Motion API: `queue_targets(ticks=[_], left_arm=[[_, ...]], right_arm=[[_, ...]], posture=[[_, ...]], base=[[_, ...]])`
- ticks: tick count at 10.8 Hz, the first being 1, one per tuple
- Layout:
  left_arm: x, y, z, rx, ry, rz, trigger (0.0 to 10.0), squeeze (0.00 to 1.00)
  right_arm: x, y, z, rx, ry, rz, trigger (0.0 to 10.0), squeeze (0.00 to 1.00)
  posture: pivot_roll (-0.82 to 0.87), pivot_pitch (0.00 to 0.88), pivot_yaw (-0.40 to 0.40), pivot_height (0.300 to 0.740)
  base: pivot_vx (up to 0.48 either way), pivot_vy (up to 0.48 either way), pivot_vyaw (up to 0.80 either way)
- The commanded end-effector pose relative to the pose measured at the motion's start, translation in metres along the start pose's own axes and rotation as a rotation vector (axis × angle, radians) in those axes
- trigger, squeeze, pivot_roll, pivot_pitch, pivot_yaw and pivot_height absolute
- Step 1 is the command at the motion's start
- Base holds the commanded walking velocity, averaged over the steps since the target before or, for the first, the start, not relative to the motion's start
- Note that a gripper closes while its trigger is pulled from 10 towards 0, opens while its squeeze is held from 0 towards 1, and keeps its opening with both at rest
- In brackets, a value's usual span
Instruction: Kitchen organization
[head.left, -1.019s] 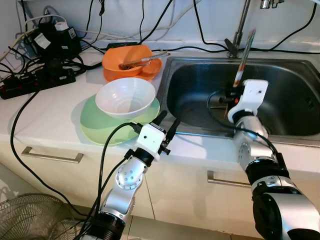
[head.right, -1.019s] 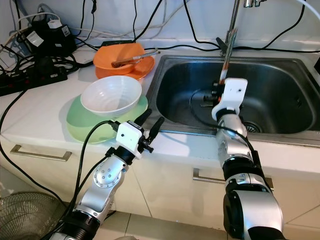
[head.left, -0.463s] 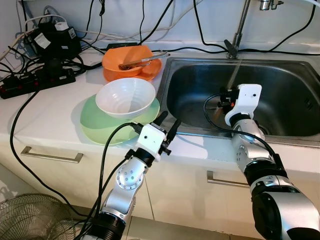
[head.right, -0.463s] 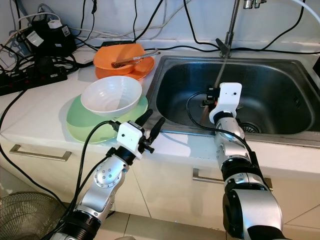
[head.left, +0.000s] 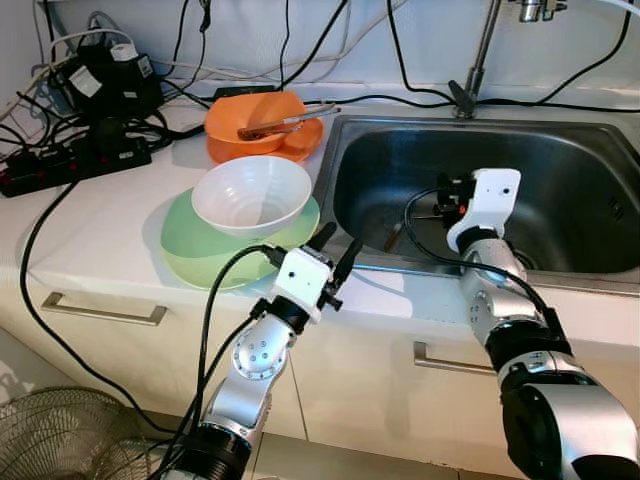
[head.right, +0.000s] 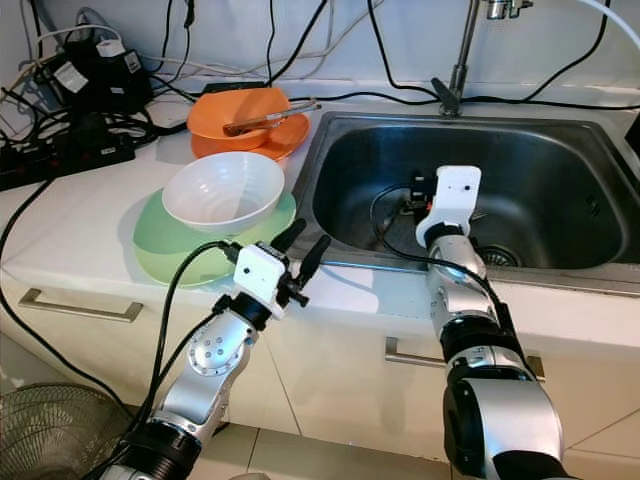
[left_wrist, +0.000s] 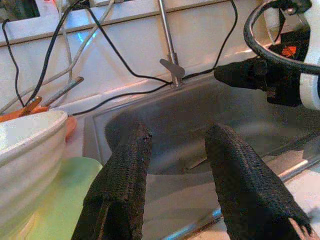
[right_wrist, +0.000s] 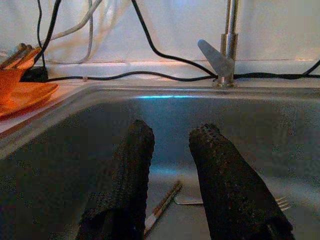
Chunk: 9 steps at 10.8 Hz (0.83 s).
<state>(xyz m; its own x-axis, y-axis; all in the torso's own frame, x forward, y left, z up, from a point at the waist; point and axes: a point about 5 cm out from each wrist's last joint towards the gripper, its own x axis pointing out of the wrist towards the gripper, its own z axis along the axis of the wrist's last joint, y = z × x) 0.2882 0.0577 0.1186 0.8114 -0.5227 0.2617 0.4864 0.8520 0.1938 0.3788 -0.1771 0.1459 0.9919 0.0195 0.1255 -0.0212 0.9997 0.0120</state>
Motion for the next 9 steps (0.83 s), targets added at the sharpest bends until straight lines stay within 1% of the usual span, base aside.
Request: queue_targets(ticks=[1,3,5,8,9], left_arm=[[0.003,0.001,-0.001,0.002,0.009,-0.005,10.0,0.00],[0.007,-0.001,-0.001,-0.003,0.007,-0.003,10.0,0.00],[0.009,-0.002,-0.002,-0.010,0.007,0.004,10.0,0.00],[0.016,0.004,-0.005,-0.010,0.016,0.017,10.0,0.00],[0.018,0.007,-0.005,-0.005,0.017,0.023,10.0,0.00]], right_arm=[[0.005,0.008,0.016,-0.017,-0.077,0.023,10.0,0.00],[0.002,0.010,0.022,-0.020,-0.127,0.034,10.0,0.00],[-0.003,0.010,0.023,-0.032,-0.151,0.037,10.0,0.00],[-0.014,0.012,0.032,-0.062,-0.213,0.030,10.0,0.00],[-0.019,0.011,0.031,-0.047,-0.221,0.015,10.0,0.00]], posture=[[0.07,0.000,0.056,0.740],[0.05,0.000,0.045,0.740],[0.04,0.000,0.032,0.740],[-0.01,0.000,0.038,0.740],[-0.01,0.000,0.041,0.740]], base=[[0.000,0.000,0.00],[0.000,0.000,0.00],[0.000,0.000,0.00],[0.000,0.000,0.00],[0.000,0.000,0.00]])
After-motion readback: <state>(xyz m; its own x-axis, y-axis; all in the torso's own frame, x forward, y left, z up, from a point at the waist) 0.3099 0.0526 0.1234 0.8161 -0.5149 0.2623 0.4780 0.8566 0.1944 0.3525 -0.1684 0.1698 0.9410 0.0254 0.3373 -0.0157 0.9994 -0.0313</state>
